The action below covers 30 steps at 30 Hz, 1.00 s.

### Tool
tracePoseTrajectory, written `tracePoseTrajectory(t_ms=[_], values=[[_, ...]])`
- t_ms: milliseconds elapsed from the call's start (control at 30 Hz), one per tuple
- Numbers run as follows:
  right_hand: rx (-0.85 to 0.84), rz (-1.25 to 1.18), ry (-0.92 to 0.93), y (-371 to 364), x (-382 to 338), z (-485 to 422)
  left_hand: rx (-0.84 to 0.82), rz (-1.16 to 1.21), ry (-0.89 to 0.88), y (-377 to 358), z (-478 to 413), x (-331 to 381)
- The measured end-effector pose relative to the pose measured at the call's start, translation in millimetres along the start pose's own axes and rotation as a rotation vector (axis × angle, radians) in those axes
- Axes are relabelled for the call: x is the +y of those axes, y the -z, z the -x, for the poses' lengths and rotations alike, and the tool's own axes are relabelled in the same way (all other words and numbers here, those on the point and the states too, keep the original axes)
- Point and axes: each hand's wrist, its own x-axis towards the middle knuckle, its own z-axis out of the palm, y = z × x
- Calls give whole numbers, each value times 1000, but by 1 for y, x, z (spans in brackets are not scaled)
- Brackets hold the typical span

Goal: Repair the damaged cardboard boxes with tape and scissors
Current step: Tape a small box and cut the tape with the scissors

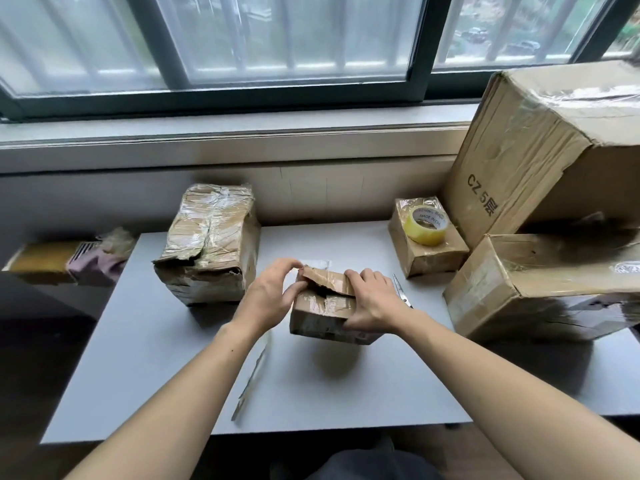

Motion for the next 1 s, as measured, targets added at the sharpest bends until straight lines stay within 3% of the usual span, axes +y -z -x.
tracePoseTrajectory(t_ms=[167, 300, 400, 467, 567, 733, 800, 900, 1000], values=[[55, 55, 18, 8, -8, -1, -29, 41, 117, -2, -11, 4], [52, 40, 32, 4, -9, 4, -238, -18, 105, -13, -8, 3], [-6, 110, 114, 0, -4, 10, -525, -316, 4, -9, -2, 5], [-61, 173, 160, 1, -3, 11, -619, -541, -107, -6, 0, 5], [-106, 206, 175, 2, -5, 11, -590, -552, -204, -7, 4, -1], [-127, 212, 191, -8, -6, 13, -525, -328, -158, -10, 9, -12], [-103, 201, 142, -15, -9, 14, -476, -153, -23, -13, 13, -13], [-12, 138, 52, -24, -15, 16, -309, 264, 395, -21, 15, -4], [33, 230, 92, -32, -23, 18, -175, 529, 706, -29, 8, 6]])
